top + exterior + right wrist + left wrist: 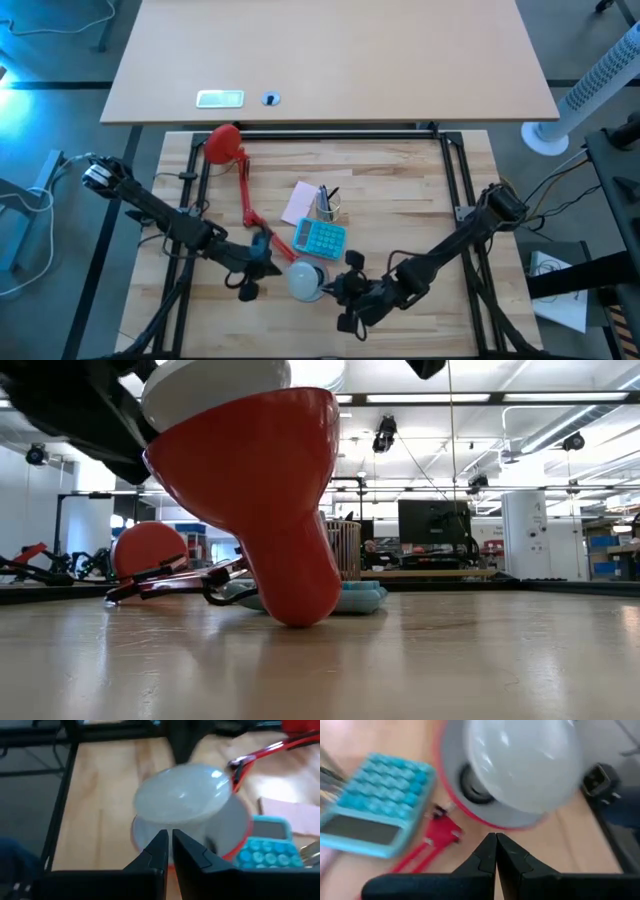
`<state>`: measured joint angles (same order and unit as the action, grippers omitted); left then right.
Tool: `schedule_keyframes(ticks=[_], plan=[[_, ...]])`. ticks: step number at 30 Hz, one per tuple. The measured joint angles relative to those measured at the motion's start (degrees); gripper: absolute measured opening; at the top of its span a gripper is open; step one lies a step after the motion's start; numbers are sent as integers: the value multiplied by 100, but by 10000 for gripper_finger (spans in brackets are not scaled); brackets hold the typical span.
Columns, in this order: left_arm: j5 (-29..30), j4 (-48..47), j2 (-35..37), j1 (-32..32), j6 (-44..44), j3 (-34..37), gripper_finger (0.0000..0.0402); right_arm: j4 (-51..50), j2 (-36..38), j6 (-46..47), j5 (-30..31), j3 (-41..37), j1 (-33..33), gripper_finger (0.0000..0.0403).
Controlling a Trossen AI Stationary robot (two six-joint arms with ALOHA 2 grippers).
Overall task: Screw lightbulb
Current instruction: Remove the lightbulb from the red desk lamp
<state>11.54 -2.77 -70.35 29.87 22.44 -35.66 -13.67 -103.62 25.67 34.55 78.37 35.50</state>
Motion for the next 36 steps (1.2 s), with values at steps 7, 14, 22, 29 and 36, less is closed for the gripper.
schedule_keyframes(ticks=[7,14,22,29,36], plan=[[423,166,199,-182,-459,-9,0,612,-348,-67,-337,-1,46,18],[-220,891,-116,-148,-494,-9,0,604,-424,-233,-343,-2,-66,18],[-351,732,-503,111,52,-7,0,-183,-135,-372,-19,7,-207,18],[-262,633,-304,271,144,-9,0,-598,156,-262,179,11,-212,18],[364,476,-46,-99,-302,-7,0,431,-73,-444,-888,18,-80,18]])
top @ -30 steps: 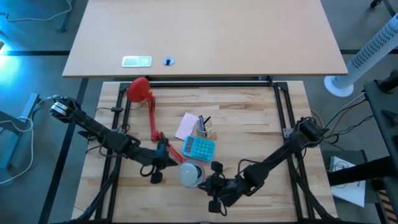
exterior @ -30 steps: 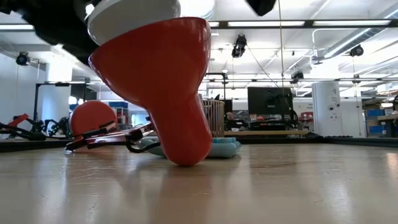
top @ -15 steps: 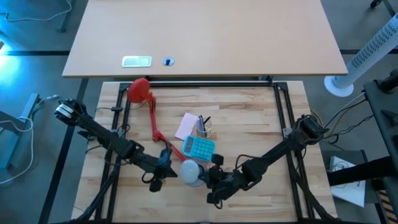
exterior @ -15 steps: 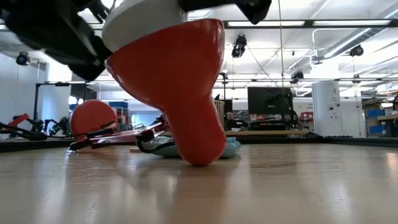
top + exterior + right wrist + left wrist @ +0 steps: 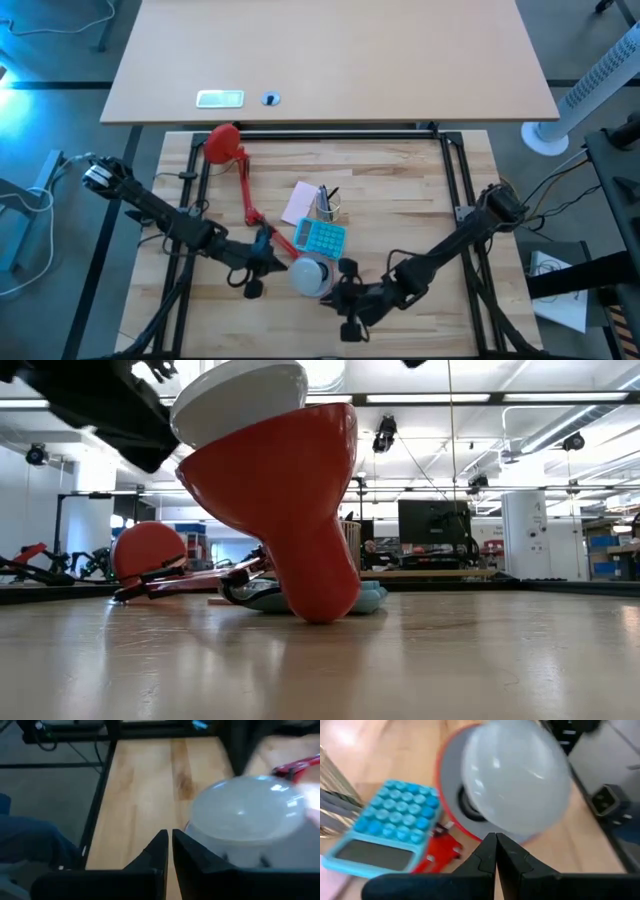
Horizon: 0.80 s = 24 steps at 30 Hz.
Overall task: Screw lightbulb
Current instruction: Remove the lightbulb from the red desk lamp
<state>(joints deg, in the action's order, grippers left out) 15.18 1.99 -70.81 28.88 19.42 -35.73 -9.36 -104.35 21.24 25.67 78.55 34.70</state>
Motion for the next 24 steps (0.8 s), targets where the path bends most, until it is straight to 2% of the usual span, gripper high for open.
schedule_keyframes(ticks=[4,8,13,20,24], plan=[[3,204,-80,-257,-449,6,0,155,-277,20,-5,-16,-45,18],[-113,440,-164,-275,-651,9,0,-23,-307,200,265,-16,-116,18],[-254,503,-188,-75,-416,13,0,-220,-96,-65,444,-16,-116,18],[-278,544,-188,411,61,7,0,-1437,450,-3,865,-12,-208,18],[-209,79,-145,509,376,-2,0,-1438,618,116,940,-10,-200,18]])
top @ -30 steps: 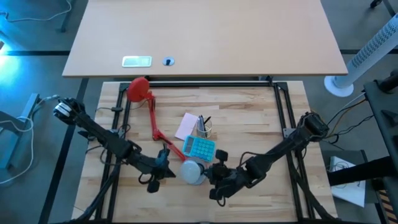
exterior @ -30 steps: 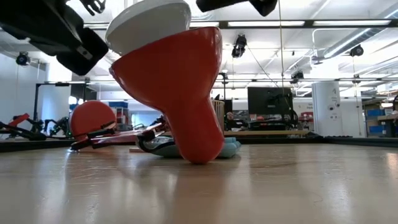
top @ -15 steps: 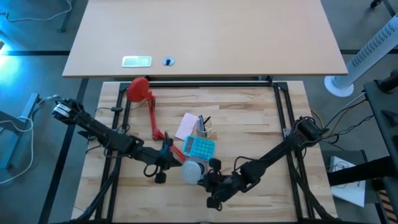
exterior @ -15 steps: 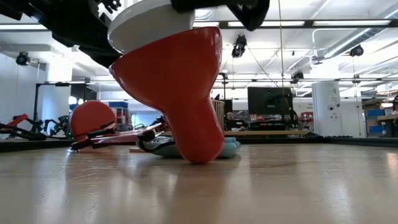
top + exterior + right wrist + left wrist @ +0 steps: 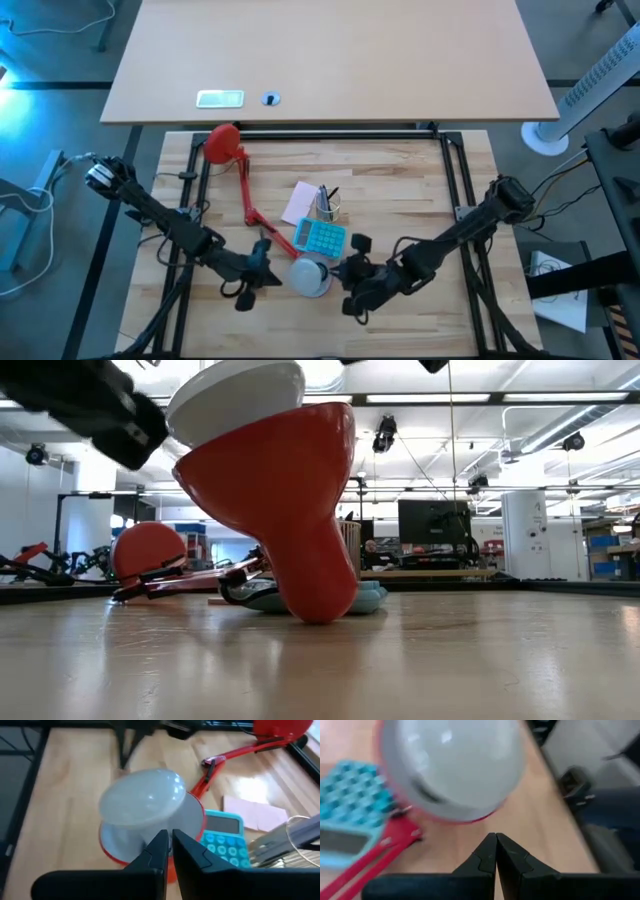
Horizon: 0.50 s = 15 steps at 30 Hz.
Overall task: Screw lightbulb
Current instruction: Remove the lightbulb from the red desk lamp
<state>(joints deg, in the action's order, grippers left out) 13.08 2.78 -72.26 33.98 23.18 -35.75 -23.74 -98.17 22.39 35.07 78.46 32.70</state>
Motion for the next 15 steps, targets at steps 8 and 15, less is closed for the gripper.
schedule_keyframes(ticks=[8,15], plan=[[736,-533,390,-313,-491,0,0,1128,-538,-50,-377,0,224,18],[584,-479,657,-689,-871,0,0,1643,-914,-48,-656,-4,200,18]])
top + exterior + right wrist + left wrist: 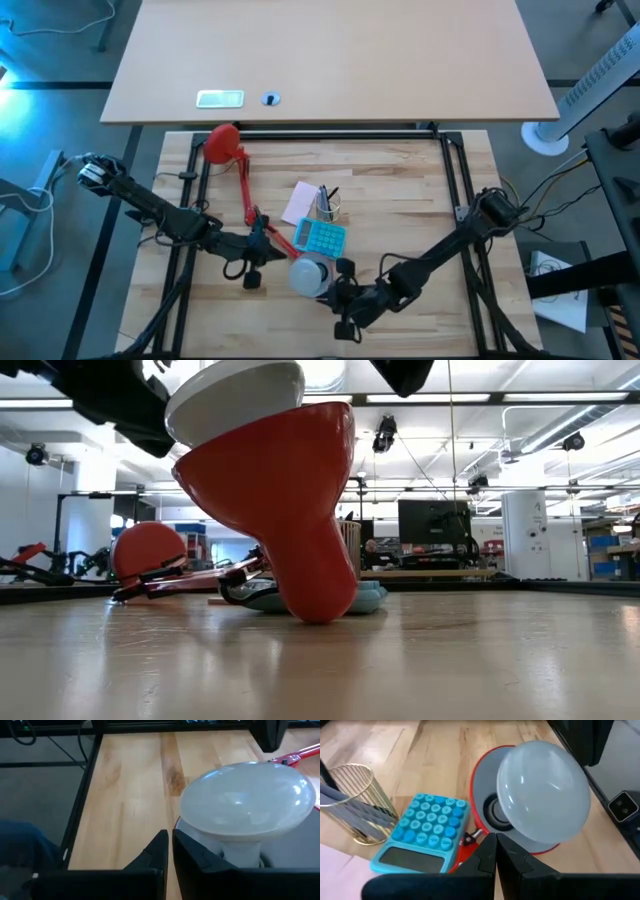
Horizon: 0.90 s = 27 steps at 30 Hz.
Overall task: Screw lightbulb
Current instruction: Remove the lightbulb from the red desk lamp
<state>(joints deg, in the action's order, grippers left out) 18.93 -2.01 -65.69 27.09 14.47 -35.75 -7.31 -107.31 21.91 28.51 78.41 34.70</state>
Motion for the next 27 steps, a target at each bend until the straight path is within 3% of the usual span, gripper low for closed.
schedule_keyframes(ticks=[8,12,17,21,27], plan=[[-406,531,-644,48,284,15,0,-403,168,-236,2,0,-161,18],[-674,527,-864,198,509,-39,0,-1217,392,-155,26,0,-199,18],[-804,414,-857,516,764,-147,0,-2135,856,96,535,48,-196,18],[-741,23,-765,612,885,-237,0,-1933,1009,72,733,46,-178,18],[-1,-152,-637,381,444,-238,0,-993,613,-52,427,35,-70,18]])
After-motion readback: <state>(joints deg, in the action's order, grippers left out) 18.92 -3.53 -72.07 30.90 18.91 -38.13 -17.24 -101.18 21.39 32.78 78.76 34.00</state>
